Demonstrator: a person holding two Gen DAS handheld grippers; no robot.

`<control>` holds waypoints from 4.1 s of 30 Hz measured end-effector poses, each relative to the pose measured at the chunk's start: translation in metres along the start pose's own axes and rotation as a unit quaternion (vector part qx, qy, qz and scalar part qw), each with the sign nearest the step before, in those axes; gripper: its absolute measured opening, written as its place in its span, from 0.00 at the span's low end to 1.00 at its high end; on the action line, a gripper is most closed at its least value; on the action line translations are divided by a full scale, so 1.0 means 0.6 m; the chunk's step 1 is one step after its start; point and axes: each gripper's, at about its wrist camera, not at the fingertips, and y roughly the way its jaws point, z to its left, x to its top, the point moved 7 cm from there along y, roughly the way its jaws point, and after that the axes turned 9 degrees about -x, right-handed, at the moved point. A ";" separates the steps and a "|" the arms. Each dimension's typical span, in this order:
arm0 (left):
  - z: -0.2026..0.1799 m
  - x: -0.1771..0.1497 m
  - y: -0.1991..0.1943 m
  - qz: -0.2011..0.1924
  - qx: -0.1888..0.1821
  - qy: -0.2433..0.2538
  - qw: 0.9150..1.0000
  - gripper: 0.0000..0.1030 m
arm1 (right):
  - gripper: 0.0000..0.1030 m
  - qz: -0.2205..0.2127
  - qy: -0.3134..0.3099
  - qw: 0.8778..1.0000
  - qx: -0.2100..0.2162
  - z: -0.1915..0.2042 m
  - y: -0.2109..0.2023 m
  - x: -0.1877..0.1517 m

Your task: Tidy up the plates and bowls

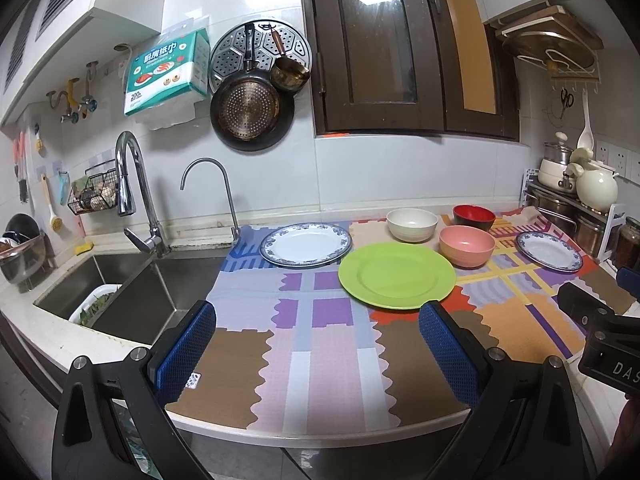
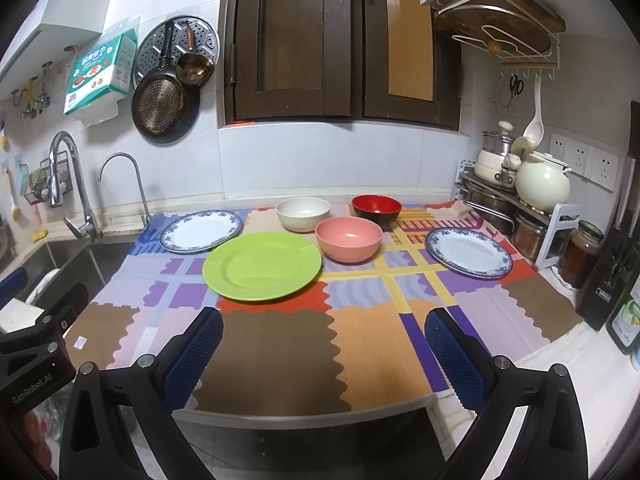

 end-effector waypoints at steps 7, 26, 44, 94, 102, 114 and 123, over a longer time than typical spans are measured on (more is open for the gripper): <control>-0.004 0.003 0.002 0.001 0.000 0.001 1.000 1.00 | 0.99 0.001 0.001 1.000 0.000 -0.002 0.004 0.001; -0.008 0.006 0.005 0.000 0.000 0.002 1.000 1.00 | 0.99 0.000 0.002 1.000 0.001 -0.012 0.009 0.001; -0.044 0.004 0.003 -0.001 0.017 0.003 1.000 1.00 | 0.99 -0.001 0.003 1.000 0.010 -0.036 0.017 0.003; 0.051 0.057 0.371 0.172 -0.034 0.037 0.984 1.00 | 0.98 0.126 0.026 0.991 -0.022 0.091 0.319 0.087; 0.043 0.078 0.432 0.178 -0.035 0.020 0.983 0.99 | 0.89 0.222 0.019 0.975 0.007 0.098 0.415 0.070; 0.035 0.034 0.544 0.251 -0.059 0.014 0.966 0.87 | 0.77 0.279 0.004 0.960 0.008 0.122 0.515 0.048; 0.022 0.003 0.596 0.292 -0.089 -0.002 0.952 0.76 | 0.71 0.287 0.015 0.958 -0.011 0.119 0.546 0.037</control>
